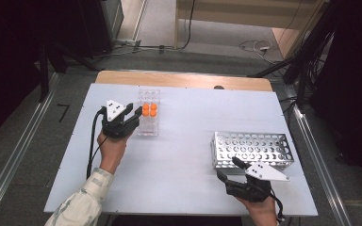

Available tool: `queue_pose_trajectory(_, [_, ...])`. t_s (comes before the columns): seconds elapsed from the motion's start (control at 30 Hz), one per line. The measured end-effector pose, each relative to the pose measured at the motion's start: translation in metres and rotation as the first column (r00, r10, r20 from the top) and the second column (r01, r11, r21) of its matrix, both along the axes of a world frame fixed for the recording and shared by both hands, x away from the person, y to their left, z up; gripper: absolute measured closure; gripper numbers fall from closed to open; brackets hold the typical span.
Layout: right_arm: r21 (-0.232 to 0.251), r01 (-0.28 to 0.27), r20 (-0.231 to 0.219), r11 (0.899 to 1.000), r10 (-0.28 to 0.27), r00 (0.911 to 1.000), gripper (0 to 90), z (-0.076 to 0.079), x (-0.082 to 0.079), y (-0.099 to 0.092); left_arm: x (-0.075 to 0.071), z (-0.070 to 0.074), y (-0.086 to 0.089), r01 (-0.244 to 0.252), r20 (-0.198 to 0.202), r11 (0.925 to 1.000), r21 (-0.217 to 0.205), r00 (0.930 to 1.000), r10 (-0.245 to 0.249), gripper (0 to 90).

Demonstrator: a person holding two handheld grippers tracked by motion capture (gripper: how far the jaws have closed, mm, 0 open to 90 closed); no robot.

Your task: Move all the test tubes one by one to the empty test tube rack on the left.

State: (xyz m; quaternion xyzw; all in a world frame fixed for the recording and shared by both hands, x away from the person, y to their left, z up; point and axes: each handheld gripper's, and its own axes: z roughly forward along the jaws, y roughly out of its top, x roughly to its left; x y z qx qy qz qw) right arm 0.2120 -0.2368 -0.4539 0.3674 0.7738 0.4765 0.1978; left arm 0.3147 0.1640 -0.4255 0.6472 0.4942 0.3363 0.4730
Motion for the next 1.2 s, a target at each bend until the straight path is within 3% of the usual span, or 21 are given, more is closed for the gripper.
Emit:
queue_pose_trajectory(0.27, [0.002,0.004,0.005,1.000,-0.004,1.0000,26.6,0.000,0.001,-0.001,-0.006,0.005,0.005,0.000,-0.008,0.9992,-0.040,1.0000,0.000,53.2])
queue_pose_trajectory(0.47, [0.002,0.015,0.004,1.000,-0.015,0.9999,26.6,0.000,0.002,-0.003,-0.019,0.005,0.011,0.009,-0.012,0.9973,-0.073,0.9999,-0.010,45.8])
queue_pose_trajectory(0.8, [0.005,0.043,0.011,0.999,-0.043,0.9990,26.6,0.002,0.005,-0.009,-0.053,-0.013,0.015,0.008,-0.029,0.9967,-0.081,0.9995,-0.010,28.6])
queue_pose_trajectory(1.2, [0.014,0.100,0.017,0.995,-0.100,0.9948,26.6,0.004,0.009,-0.026,-0.090,-0.031,0.027,-0.003,-0.039,0.9969,-0.079,0.9992,-0.001,25.4])
